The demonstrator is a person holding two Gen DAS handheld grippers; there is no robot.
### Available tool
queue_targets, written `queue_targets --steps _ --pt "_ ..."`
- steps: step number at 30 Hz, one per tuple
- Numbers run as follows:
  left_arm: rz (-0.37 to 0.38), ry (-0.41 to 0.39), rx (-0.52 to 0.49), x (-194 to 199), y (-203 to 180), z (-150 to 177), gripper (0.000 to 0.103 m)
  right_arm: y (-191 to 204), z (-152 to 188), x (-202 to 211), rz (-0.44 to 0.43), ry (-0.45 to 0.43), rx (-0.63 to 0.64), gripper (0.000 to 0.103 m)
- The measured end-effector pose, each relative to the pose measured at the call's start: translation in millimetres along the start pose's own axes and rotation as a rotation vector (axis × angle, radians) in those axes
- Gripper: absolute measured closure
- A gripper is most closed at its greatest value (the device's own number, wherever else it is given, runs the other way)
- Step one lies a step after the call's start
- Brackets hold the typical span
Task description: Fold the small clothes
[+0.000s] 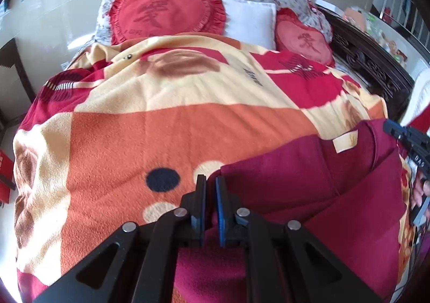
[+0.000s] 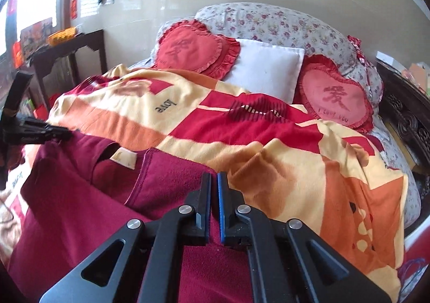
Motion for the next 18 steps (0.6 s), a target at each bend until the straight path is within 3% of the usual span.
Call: queue_targets --steps 5,8,10,11,12,14,16,18 --pt "-0.062 0.066 0.012 -34.8 5.1 6.7 0.096 3.1 16.9 -56.2 0.013 0.15 -0.039 0.103" --pt "-0.06 0.052 0.012 -29.1 3.0 9.1 0.088 -3.6 14.0 -34.6 -0.015 0.141 -0.07 0.103" --pt "-0.059 0.043 0.025 -18.1 2.8 9.7 0.085 -10.5 15.1 -5.8 -0.013 0.13 -0.065 0.096" --pt "-0.062 0.031 0.03 -9.8 2.5 10.4 0.077 -14.9 19.4 8.3 0.004 0.134 -0.055 0.095" --pt "-0.058 0.022 0.032 -0.2 0.8 12.4 0.061 -18.1 25.9 21.2 0.014 0.147 -0.049 0.094" --pt "-0.035 -0.003 0.039 19.0 -4.6 18.8 0.042 -22.1 51.4 47.1 -0.032 0.19 -0.063 0.093" --pt "-0.027 -0.036 0.038 39.6 -12.1 29.5 0.039 -22.5 77.3 55.3 -0.069 0.239 -0.093 0.09" --pt "-0.016 -0.02 0.029 50.8 -21.0 40.3 0.035 -25.1 114.7 42.2 -0.033 0.345 -0.118 0.089"
Point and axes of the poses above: each gripper's, at about its wrist camera, not at the fingertips, and x roughly against the way its jaws point, y to its left, z to its underside, the point moved 5 cm from there along -x, roughly the way its jaws point, and after that the axes turned 7 degrees about z, right-handed, at the moved point
